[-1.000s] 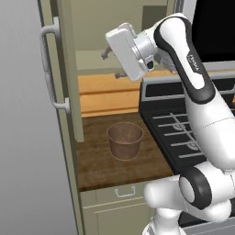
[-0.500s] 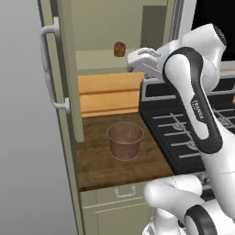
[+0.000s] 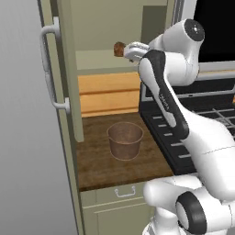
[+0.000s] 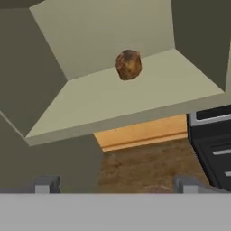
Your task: Open the cabinet, pick up the bread from the cabinet and place it in the basket. Then move the basket to the dining counter.
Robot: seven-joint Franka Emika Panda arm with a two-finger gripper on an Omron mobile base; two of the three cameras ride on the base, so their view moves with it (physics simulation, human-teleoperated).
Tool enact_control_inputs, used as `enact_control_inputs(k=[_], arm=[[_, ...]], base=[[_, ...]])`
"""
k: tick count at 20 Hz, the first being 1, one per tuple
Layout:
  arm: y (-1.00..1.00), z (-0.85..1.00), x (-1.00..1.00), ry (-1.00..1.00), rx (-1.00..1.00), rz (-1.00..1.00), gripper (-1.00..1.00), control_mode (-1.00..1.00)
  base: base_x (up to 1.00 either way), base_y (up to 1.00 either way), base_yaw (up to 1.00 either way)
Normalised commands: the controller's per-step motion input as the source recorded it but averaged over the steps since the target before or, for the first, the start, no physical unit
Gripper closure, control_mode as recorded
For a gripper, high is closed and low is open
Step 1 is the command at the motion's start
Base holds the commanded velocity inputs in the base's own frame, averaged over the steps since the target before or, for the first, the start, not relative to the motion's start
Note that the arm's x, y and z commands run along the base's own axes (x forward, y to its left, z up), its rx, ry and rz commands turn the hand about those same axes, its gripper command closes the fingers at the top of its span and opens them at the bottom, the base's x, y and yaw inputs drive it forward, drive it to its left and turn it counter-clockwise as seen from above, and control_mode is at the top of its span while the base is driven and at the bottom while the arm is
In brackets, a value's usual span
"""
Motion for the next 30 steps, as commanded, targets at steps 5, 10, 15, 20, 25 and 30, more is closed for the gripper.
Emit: enact_control_inputs(k=[5,10,15,20,25,30], arm=[[-0.01,-0.11,0.85,-0.14,-0.13,-0.24,-1.0,-1.0],[0.04,0.03,0.65,-0.08,-0.14,-0.09,-1.0,-1.0],[-0.1,0.05,0.47,0.0,-0.05,0.0,-1.0,-1.0],[-0.01,0.13,0.48,0.04,-0.01,0.0,-1.0,-1.0],[0.0,-0.1,0.6,0.02,-0.01,0.0,-1.0,-1.0],[0.01,-0.09,0.66,0.05,0.0,0.0,-1.0,-1.0]], base=[[0.0,0.0,0.0],[0.0,0.0,0.0],[0.0,0.0,0.0],[0.0,0.0,0.0],[0.0,0.0,0.0],[0.0,0.0,0.0]])
